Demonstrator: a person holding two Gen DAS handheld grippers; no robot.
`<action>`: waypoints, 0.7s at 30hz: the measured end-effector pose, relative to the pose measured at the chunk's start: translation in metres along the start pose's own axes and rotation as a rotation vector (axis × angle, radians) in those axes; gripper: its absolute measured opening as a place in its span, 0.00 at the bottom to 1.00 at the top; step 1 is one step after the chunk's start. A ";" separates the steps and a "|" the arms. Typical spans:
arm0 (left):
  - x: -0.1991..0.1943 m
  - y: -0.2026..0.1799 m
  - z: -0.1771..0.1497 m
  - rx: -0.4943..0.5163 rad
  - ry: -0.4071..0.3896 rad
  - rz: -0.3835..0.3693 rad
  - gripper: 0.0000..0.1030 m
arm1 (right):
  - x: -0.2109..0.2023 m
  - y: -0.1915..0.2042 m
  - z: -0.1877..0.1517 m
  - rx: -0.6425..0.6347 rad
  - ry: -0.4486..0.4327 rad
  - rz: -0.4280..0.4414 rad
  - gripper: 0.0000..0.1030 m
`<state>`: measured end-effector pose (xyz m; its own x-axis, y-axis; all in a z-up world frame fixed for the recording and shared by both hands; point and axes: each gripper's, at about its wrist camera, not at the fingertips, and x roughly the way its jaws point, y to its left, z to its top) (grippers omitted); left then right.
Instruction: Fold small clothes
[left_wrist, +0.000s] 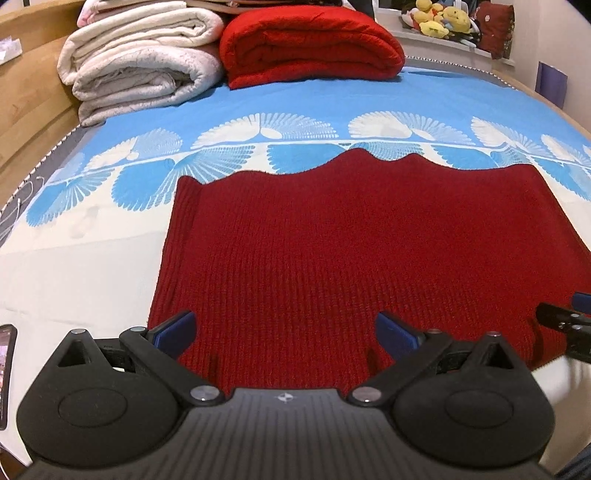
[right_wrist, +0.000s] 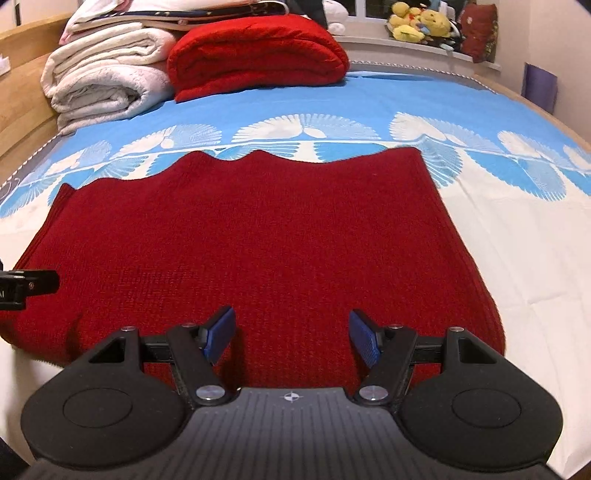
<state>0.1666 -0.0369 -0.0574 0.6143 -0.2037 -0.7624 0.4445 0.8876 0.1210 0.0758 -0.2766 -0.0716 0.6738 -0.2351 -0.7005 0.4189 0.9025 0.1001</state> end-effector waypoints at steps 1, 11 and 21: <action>0.000 0.001 0.000 -0.002 0.003 -0.003 1.00 | -0.001 -0.003 -0.001 0.013 -0.001 -0.002 0.68; -0.008 0.007 0.001 -0.015 -0.009 -0.029 1.00 | -0.022 -0.042 -0.026 0.221 -0.022 0.012 0.71; -0.012 0.058 -0.004 -0.148 0.021 -0.014 1.00 | -0.037 -0.071 -0.071 0.558 -0.004 0.085 0.79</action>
<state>0.1826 0.0182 -0.0439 0.5942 -0.2092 -0.7766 0.3508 0.9363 0.0162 -0.0222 -0.3067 -0.1023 0.7214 -0.1723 -0.6707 0.6205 0.5908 0.5157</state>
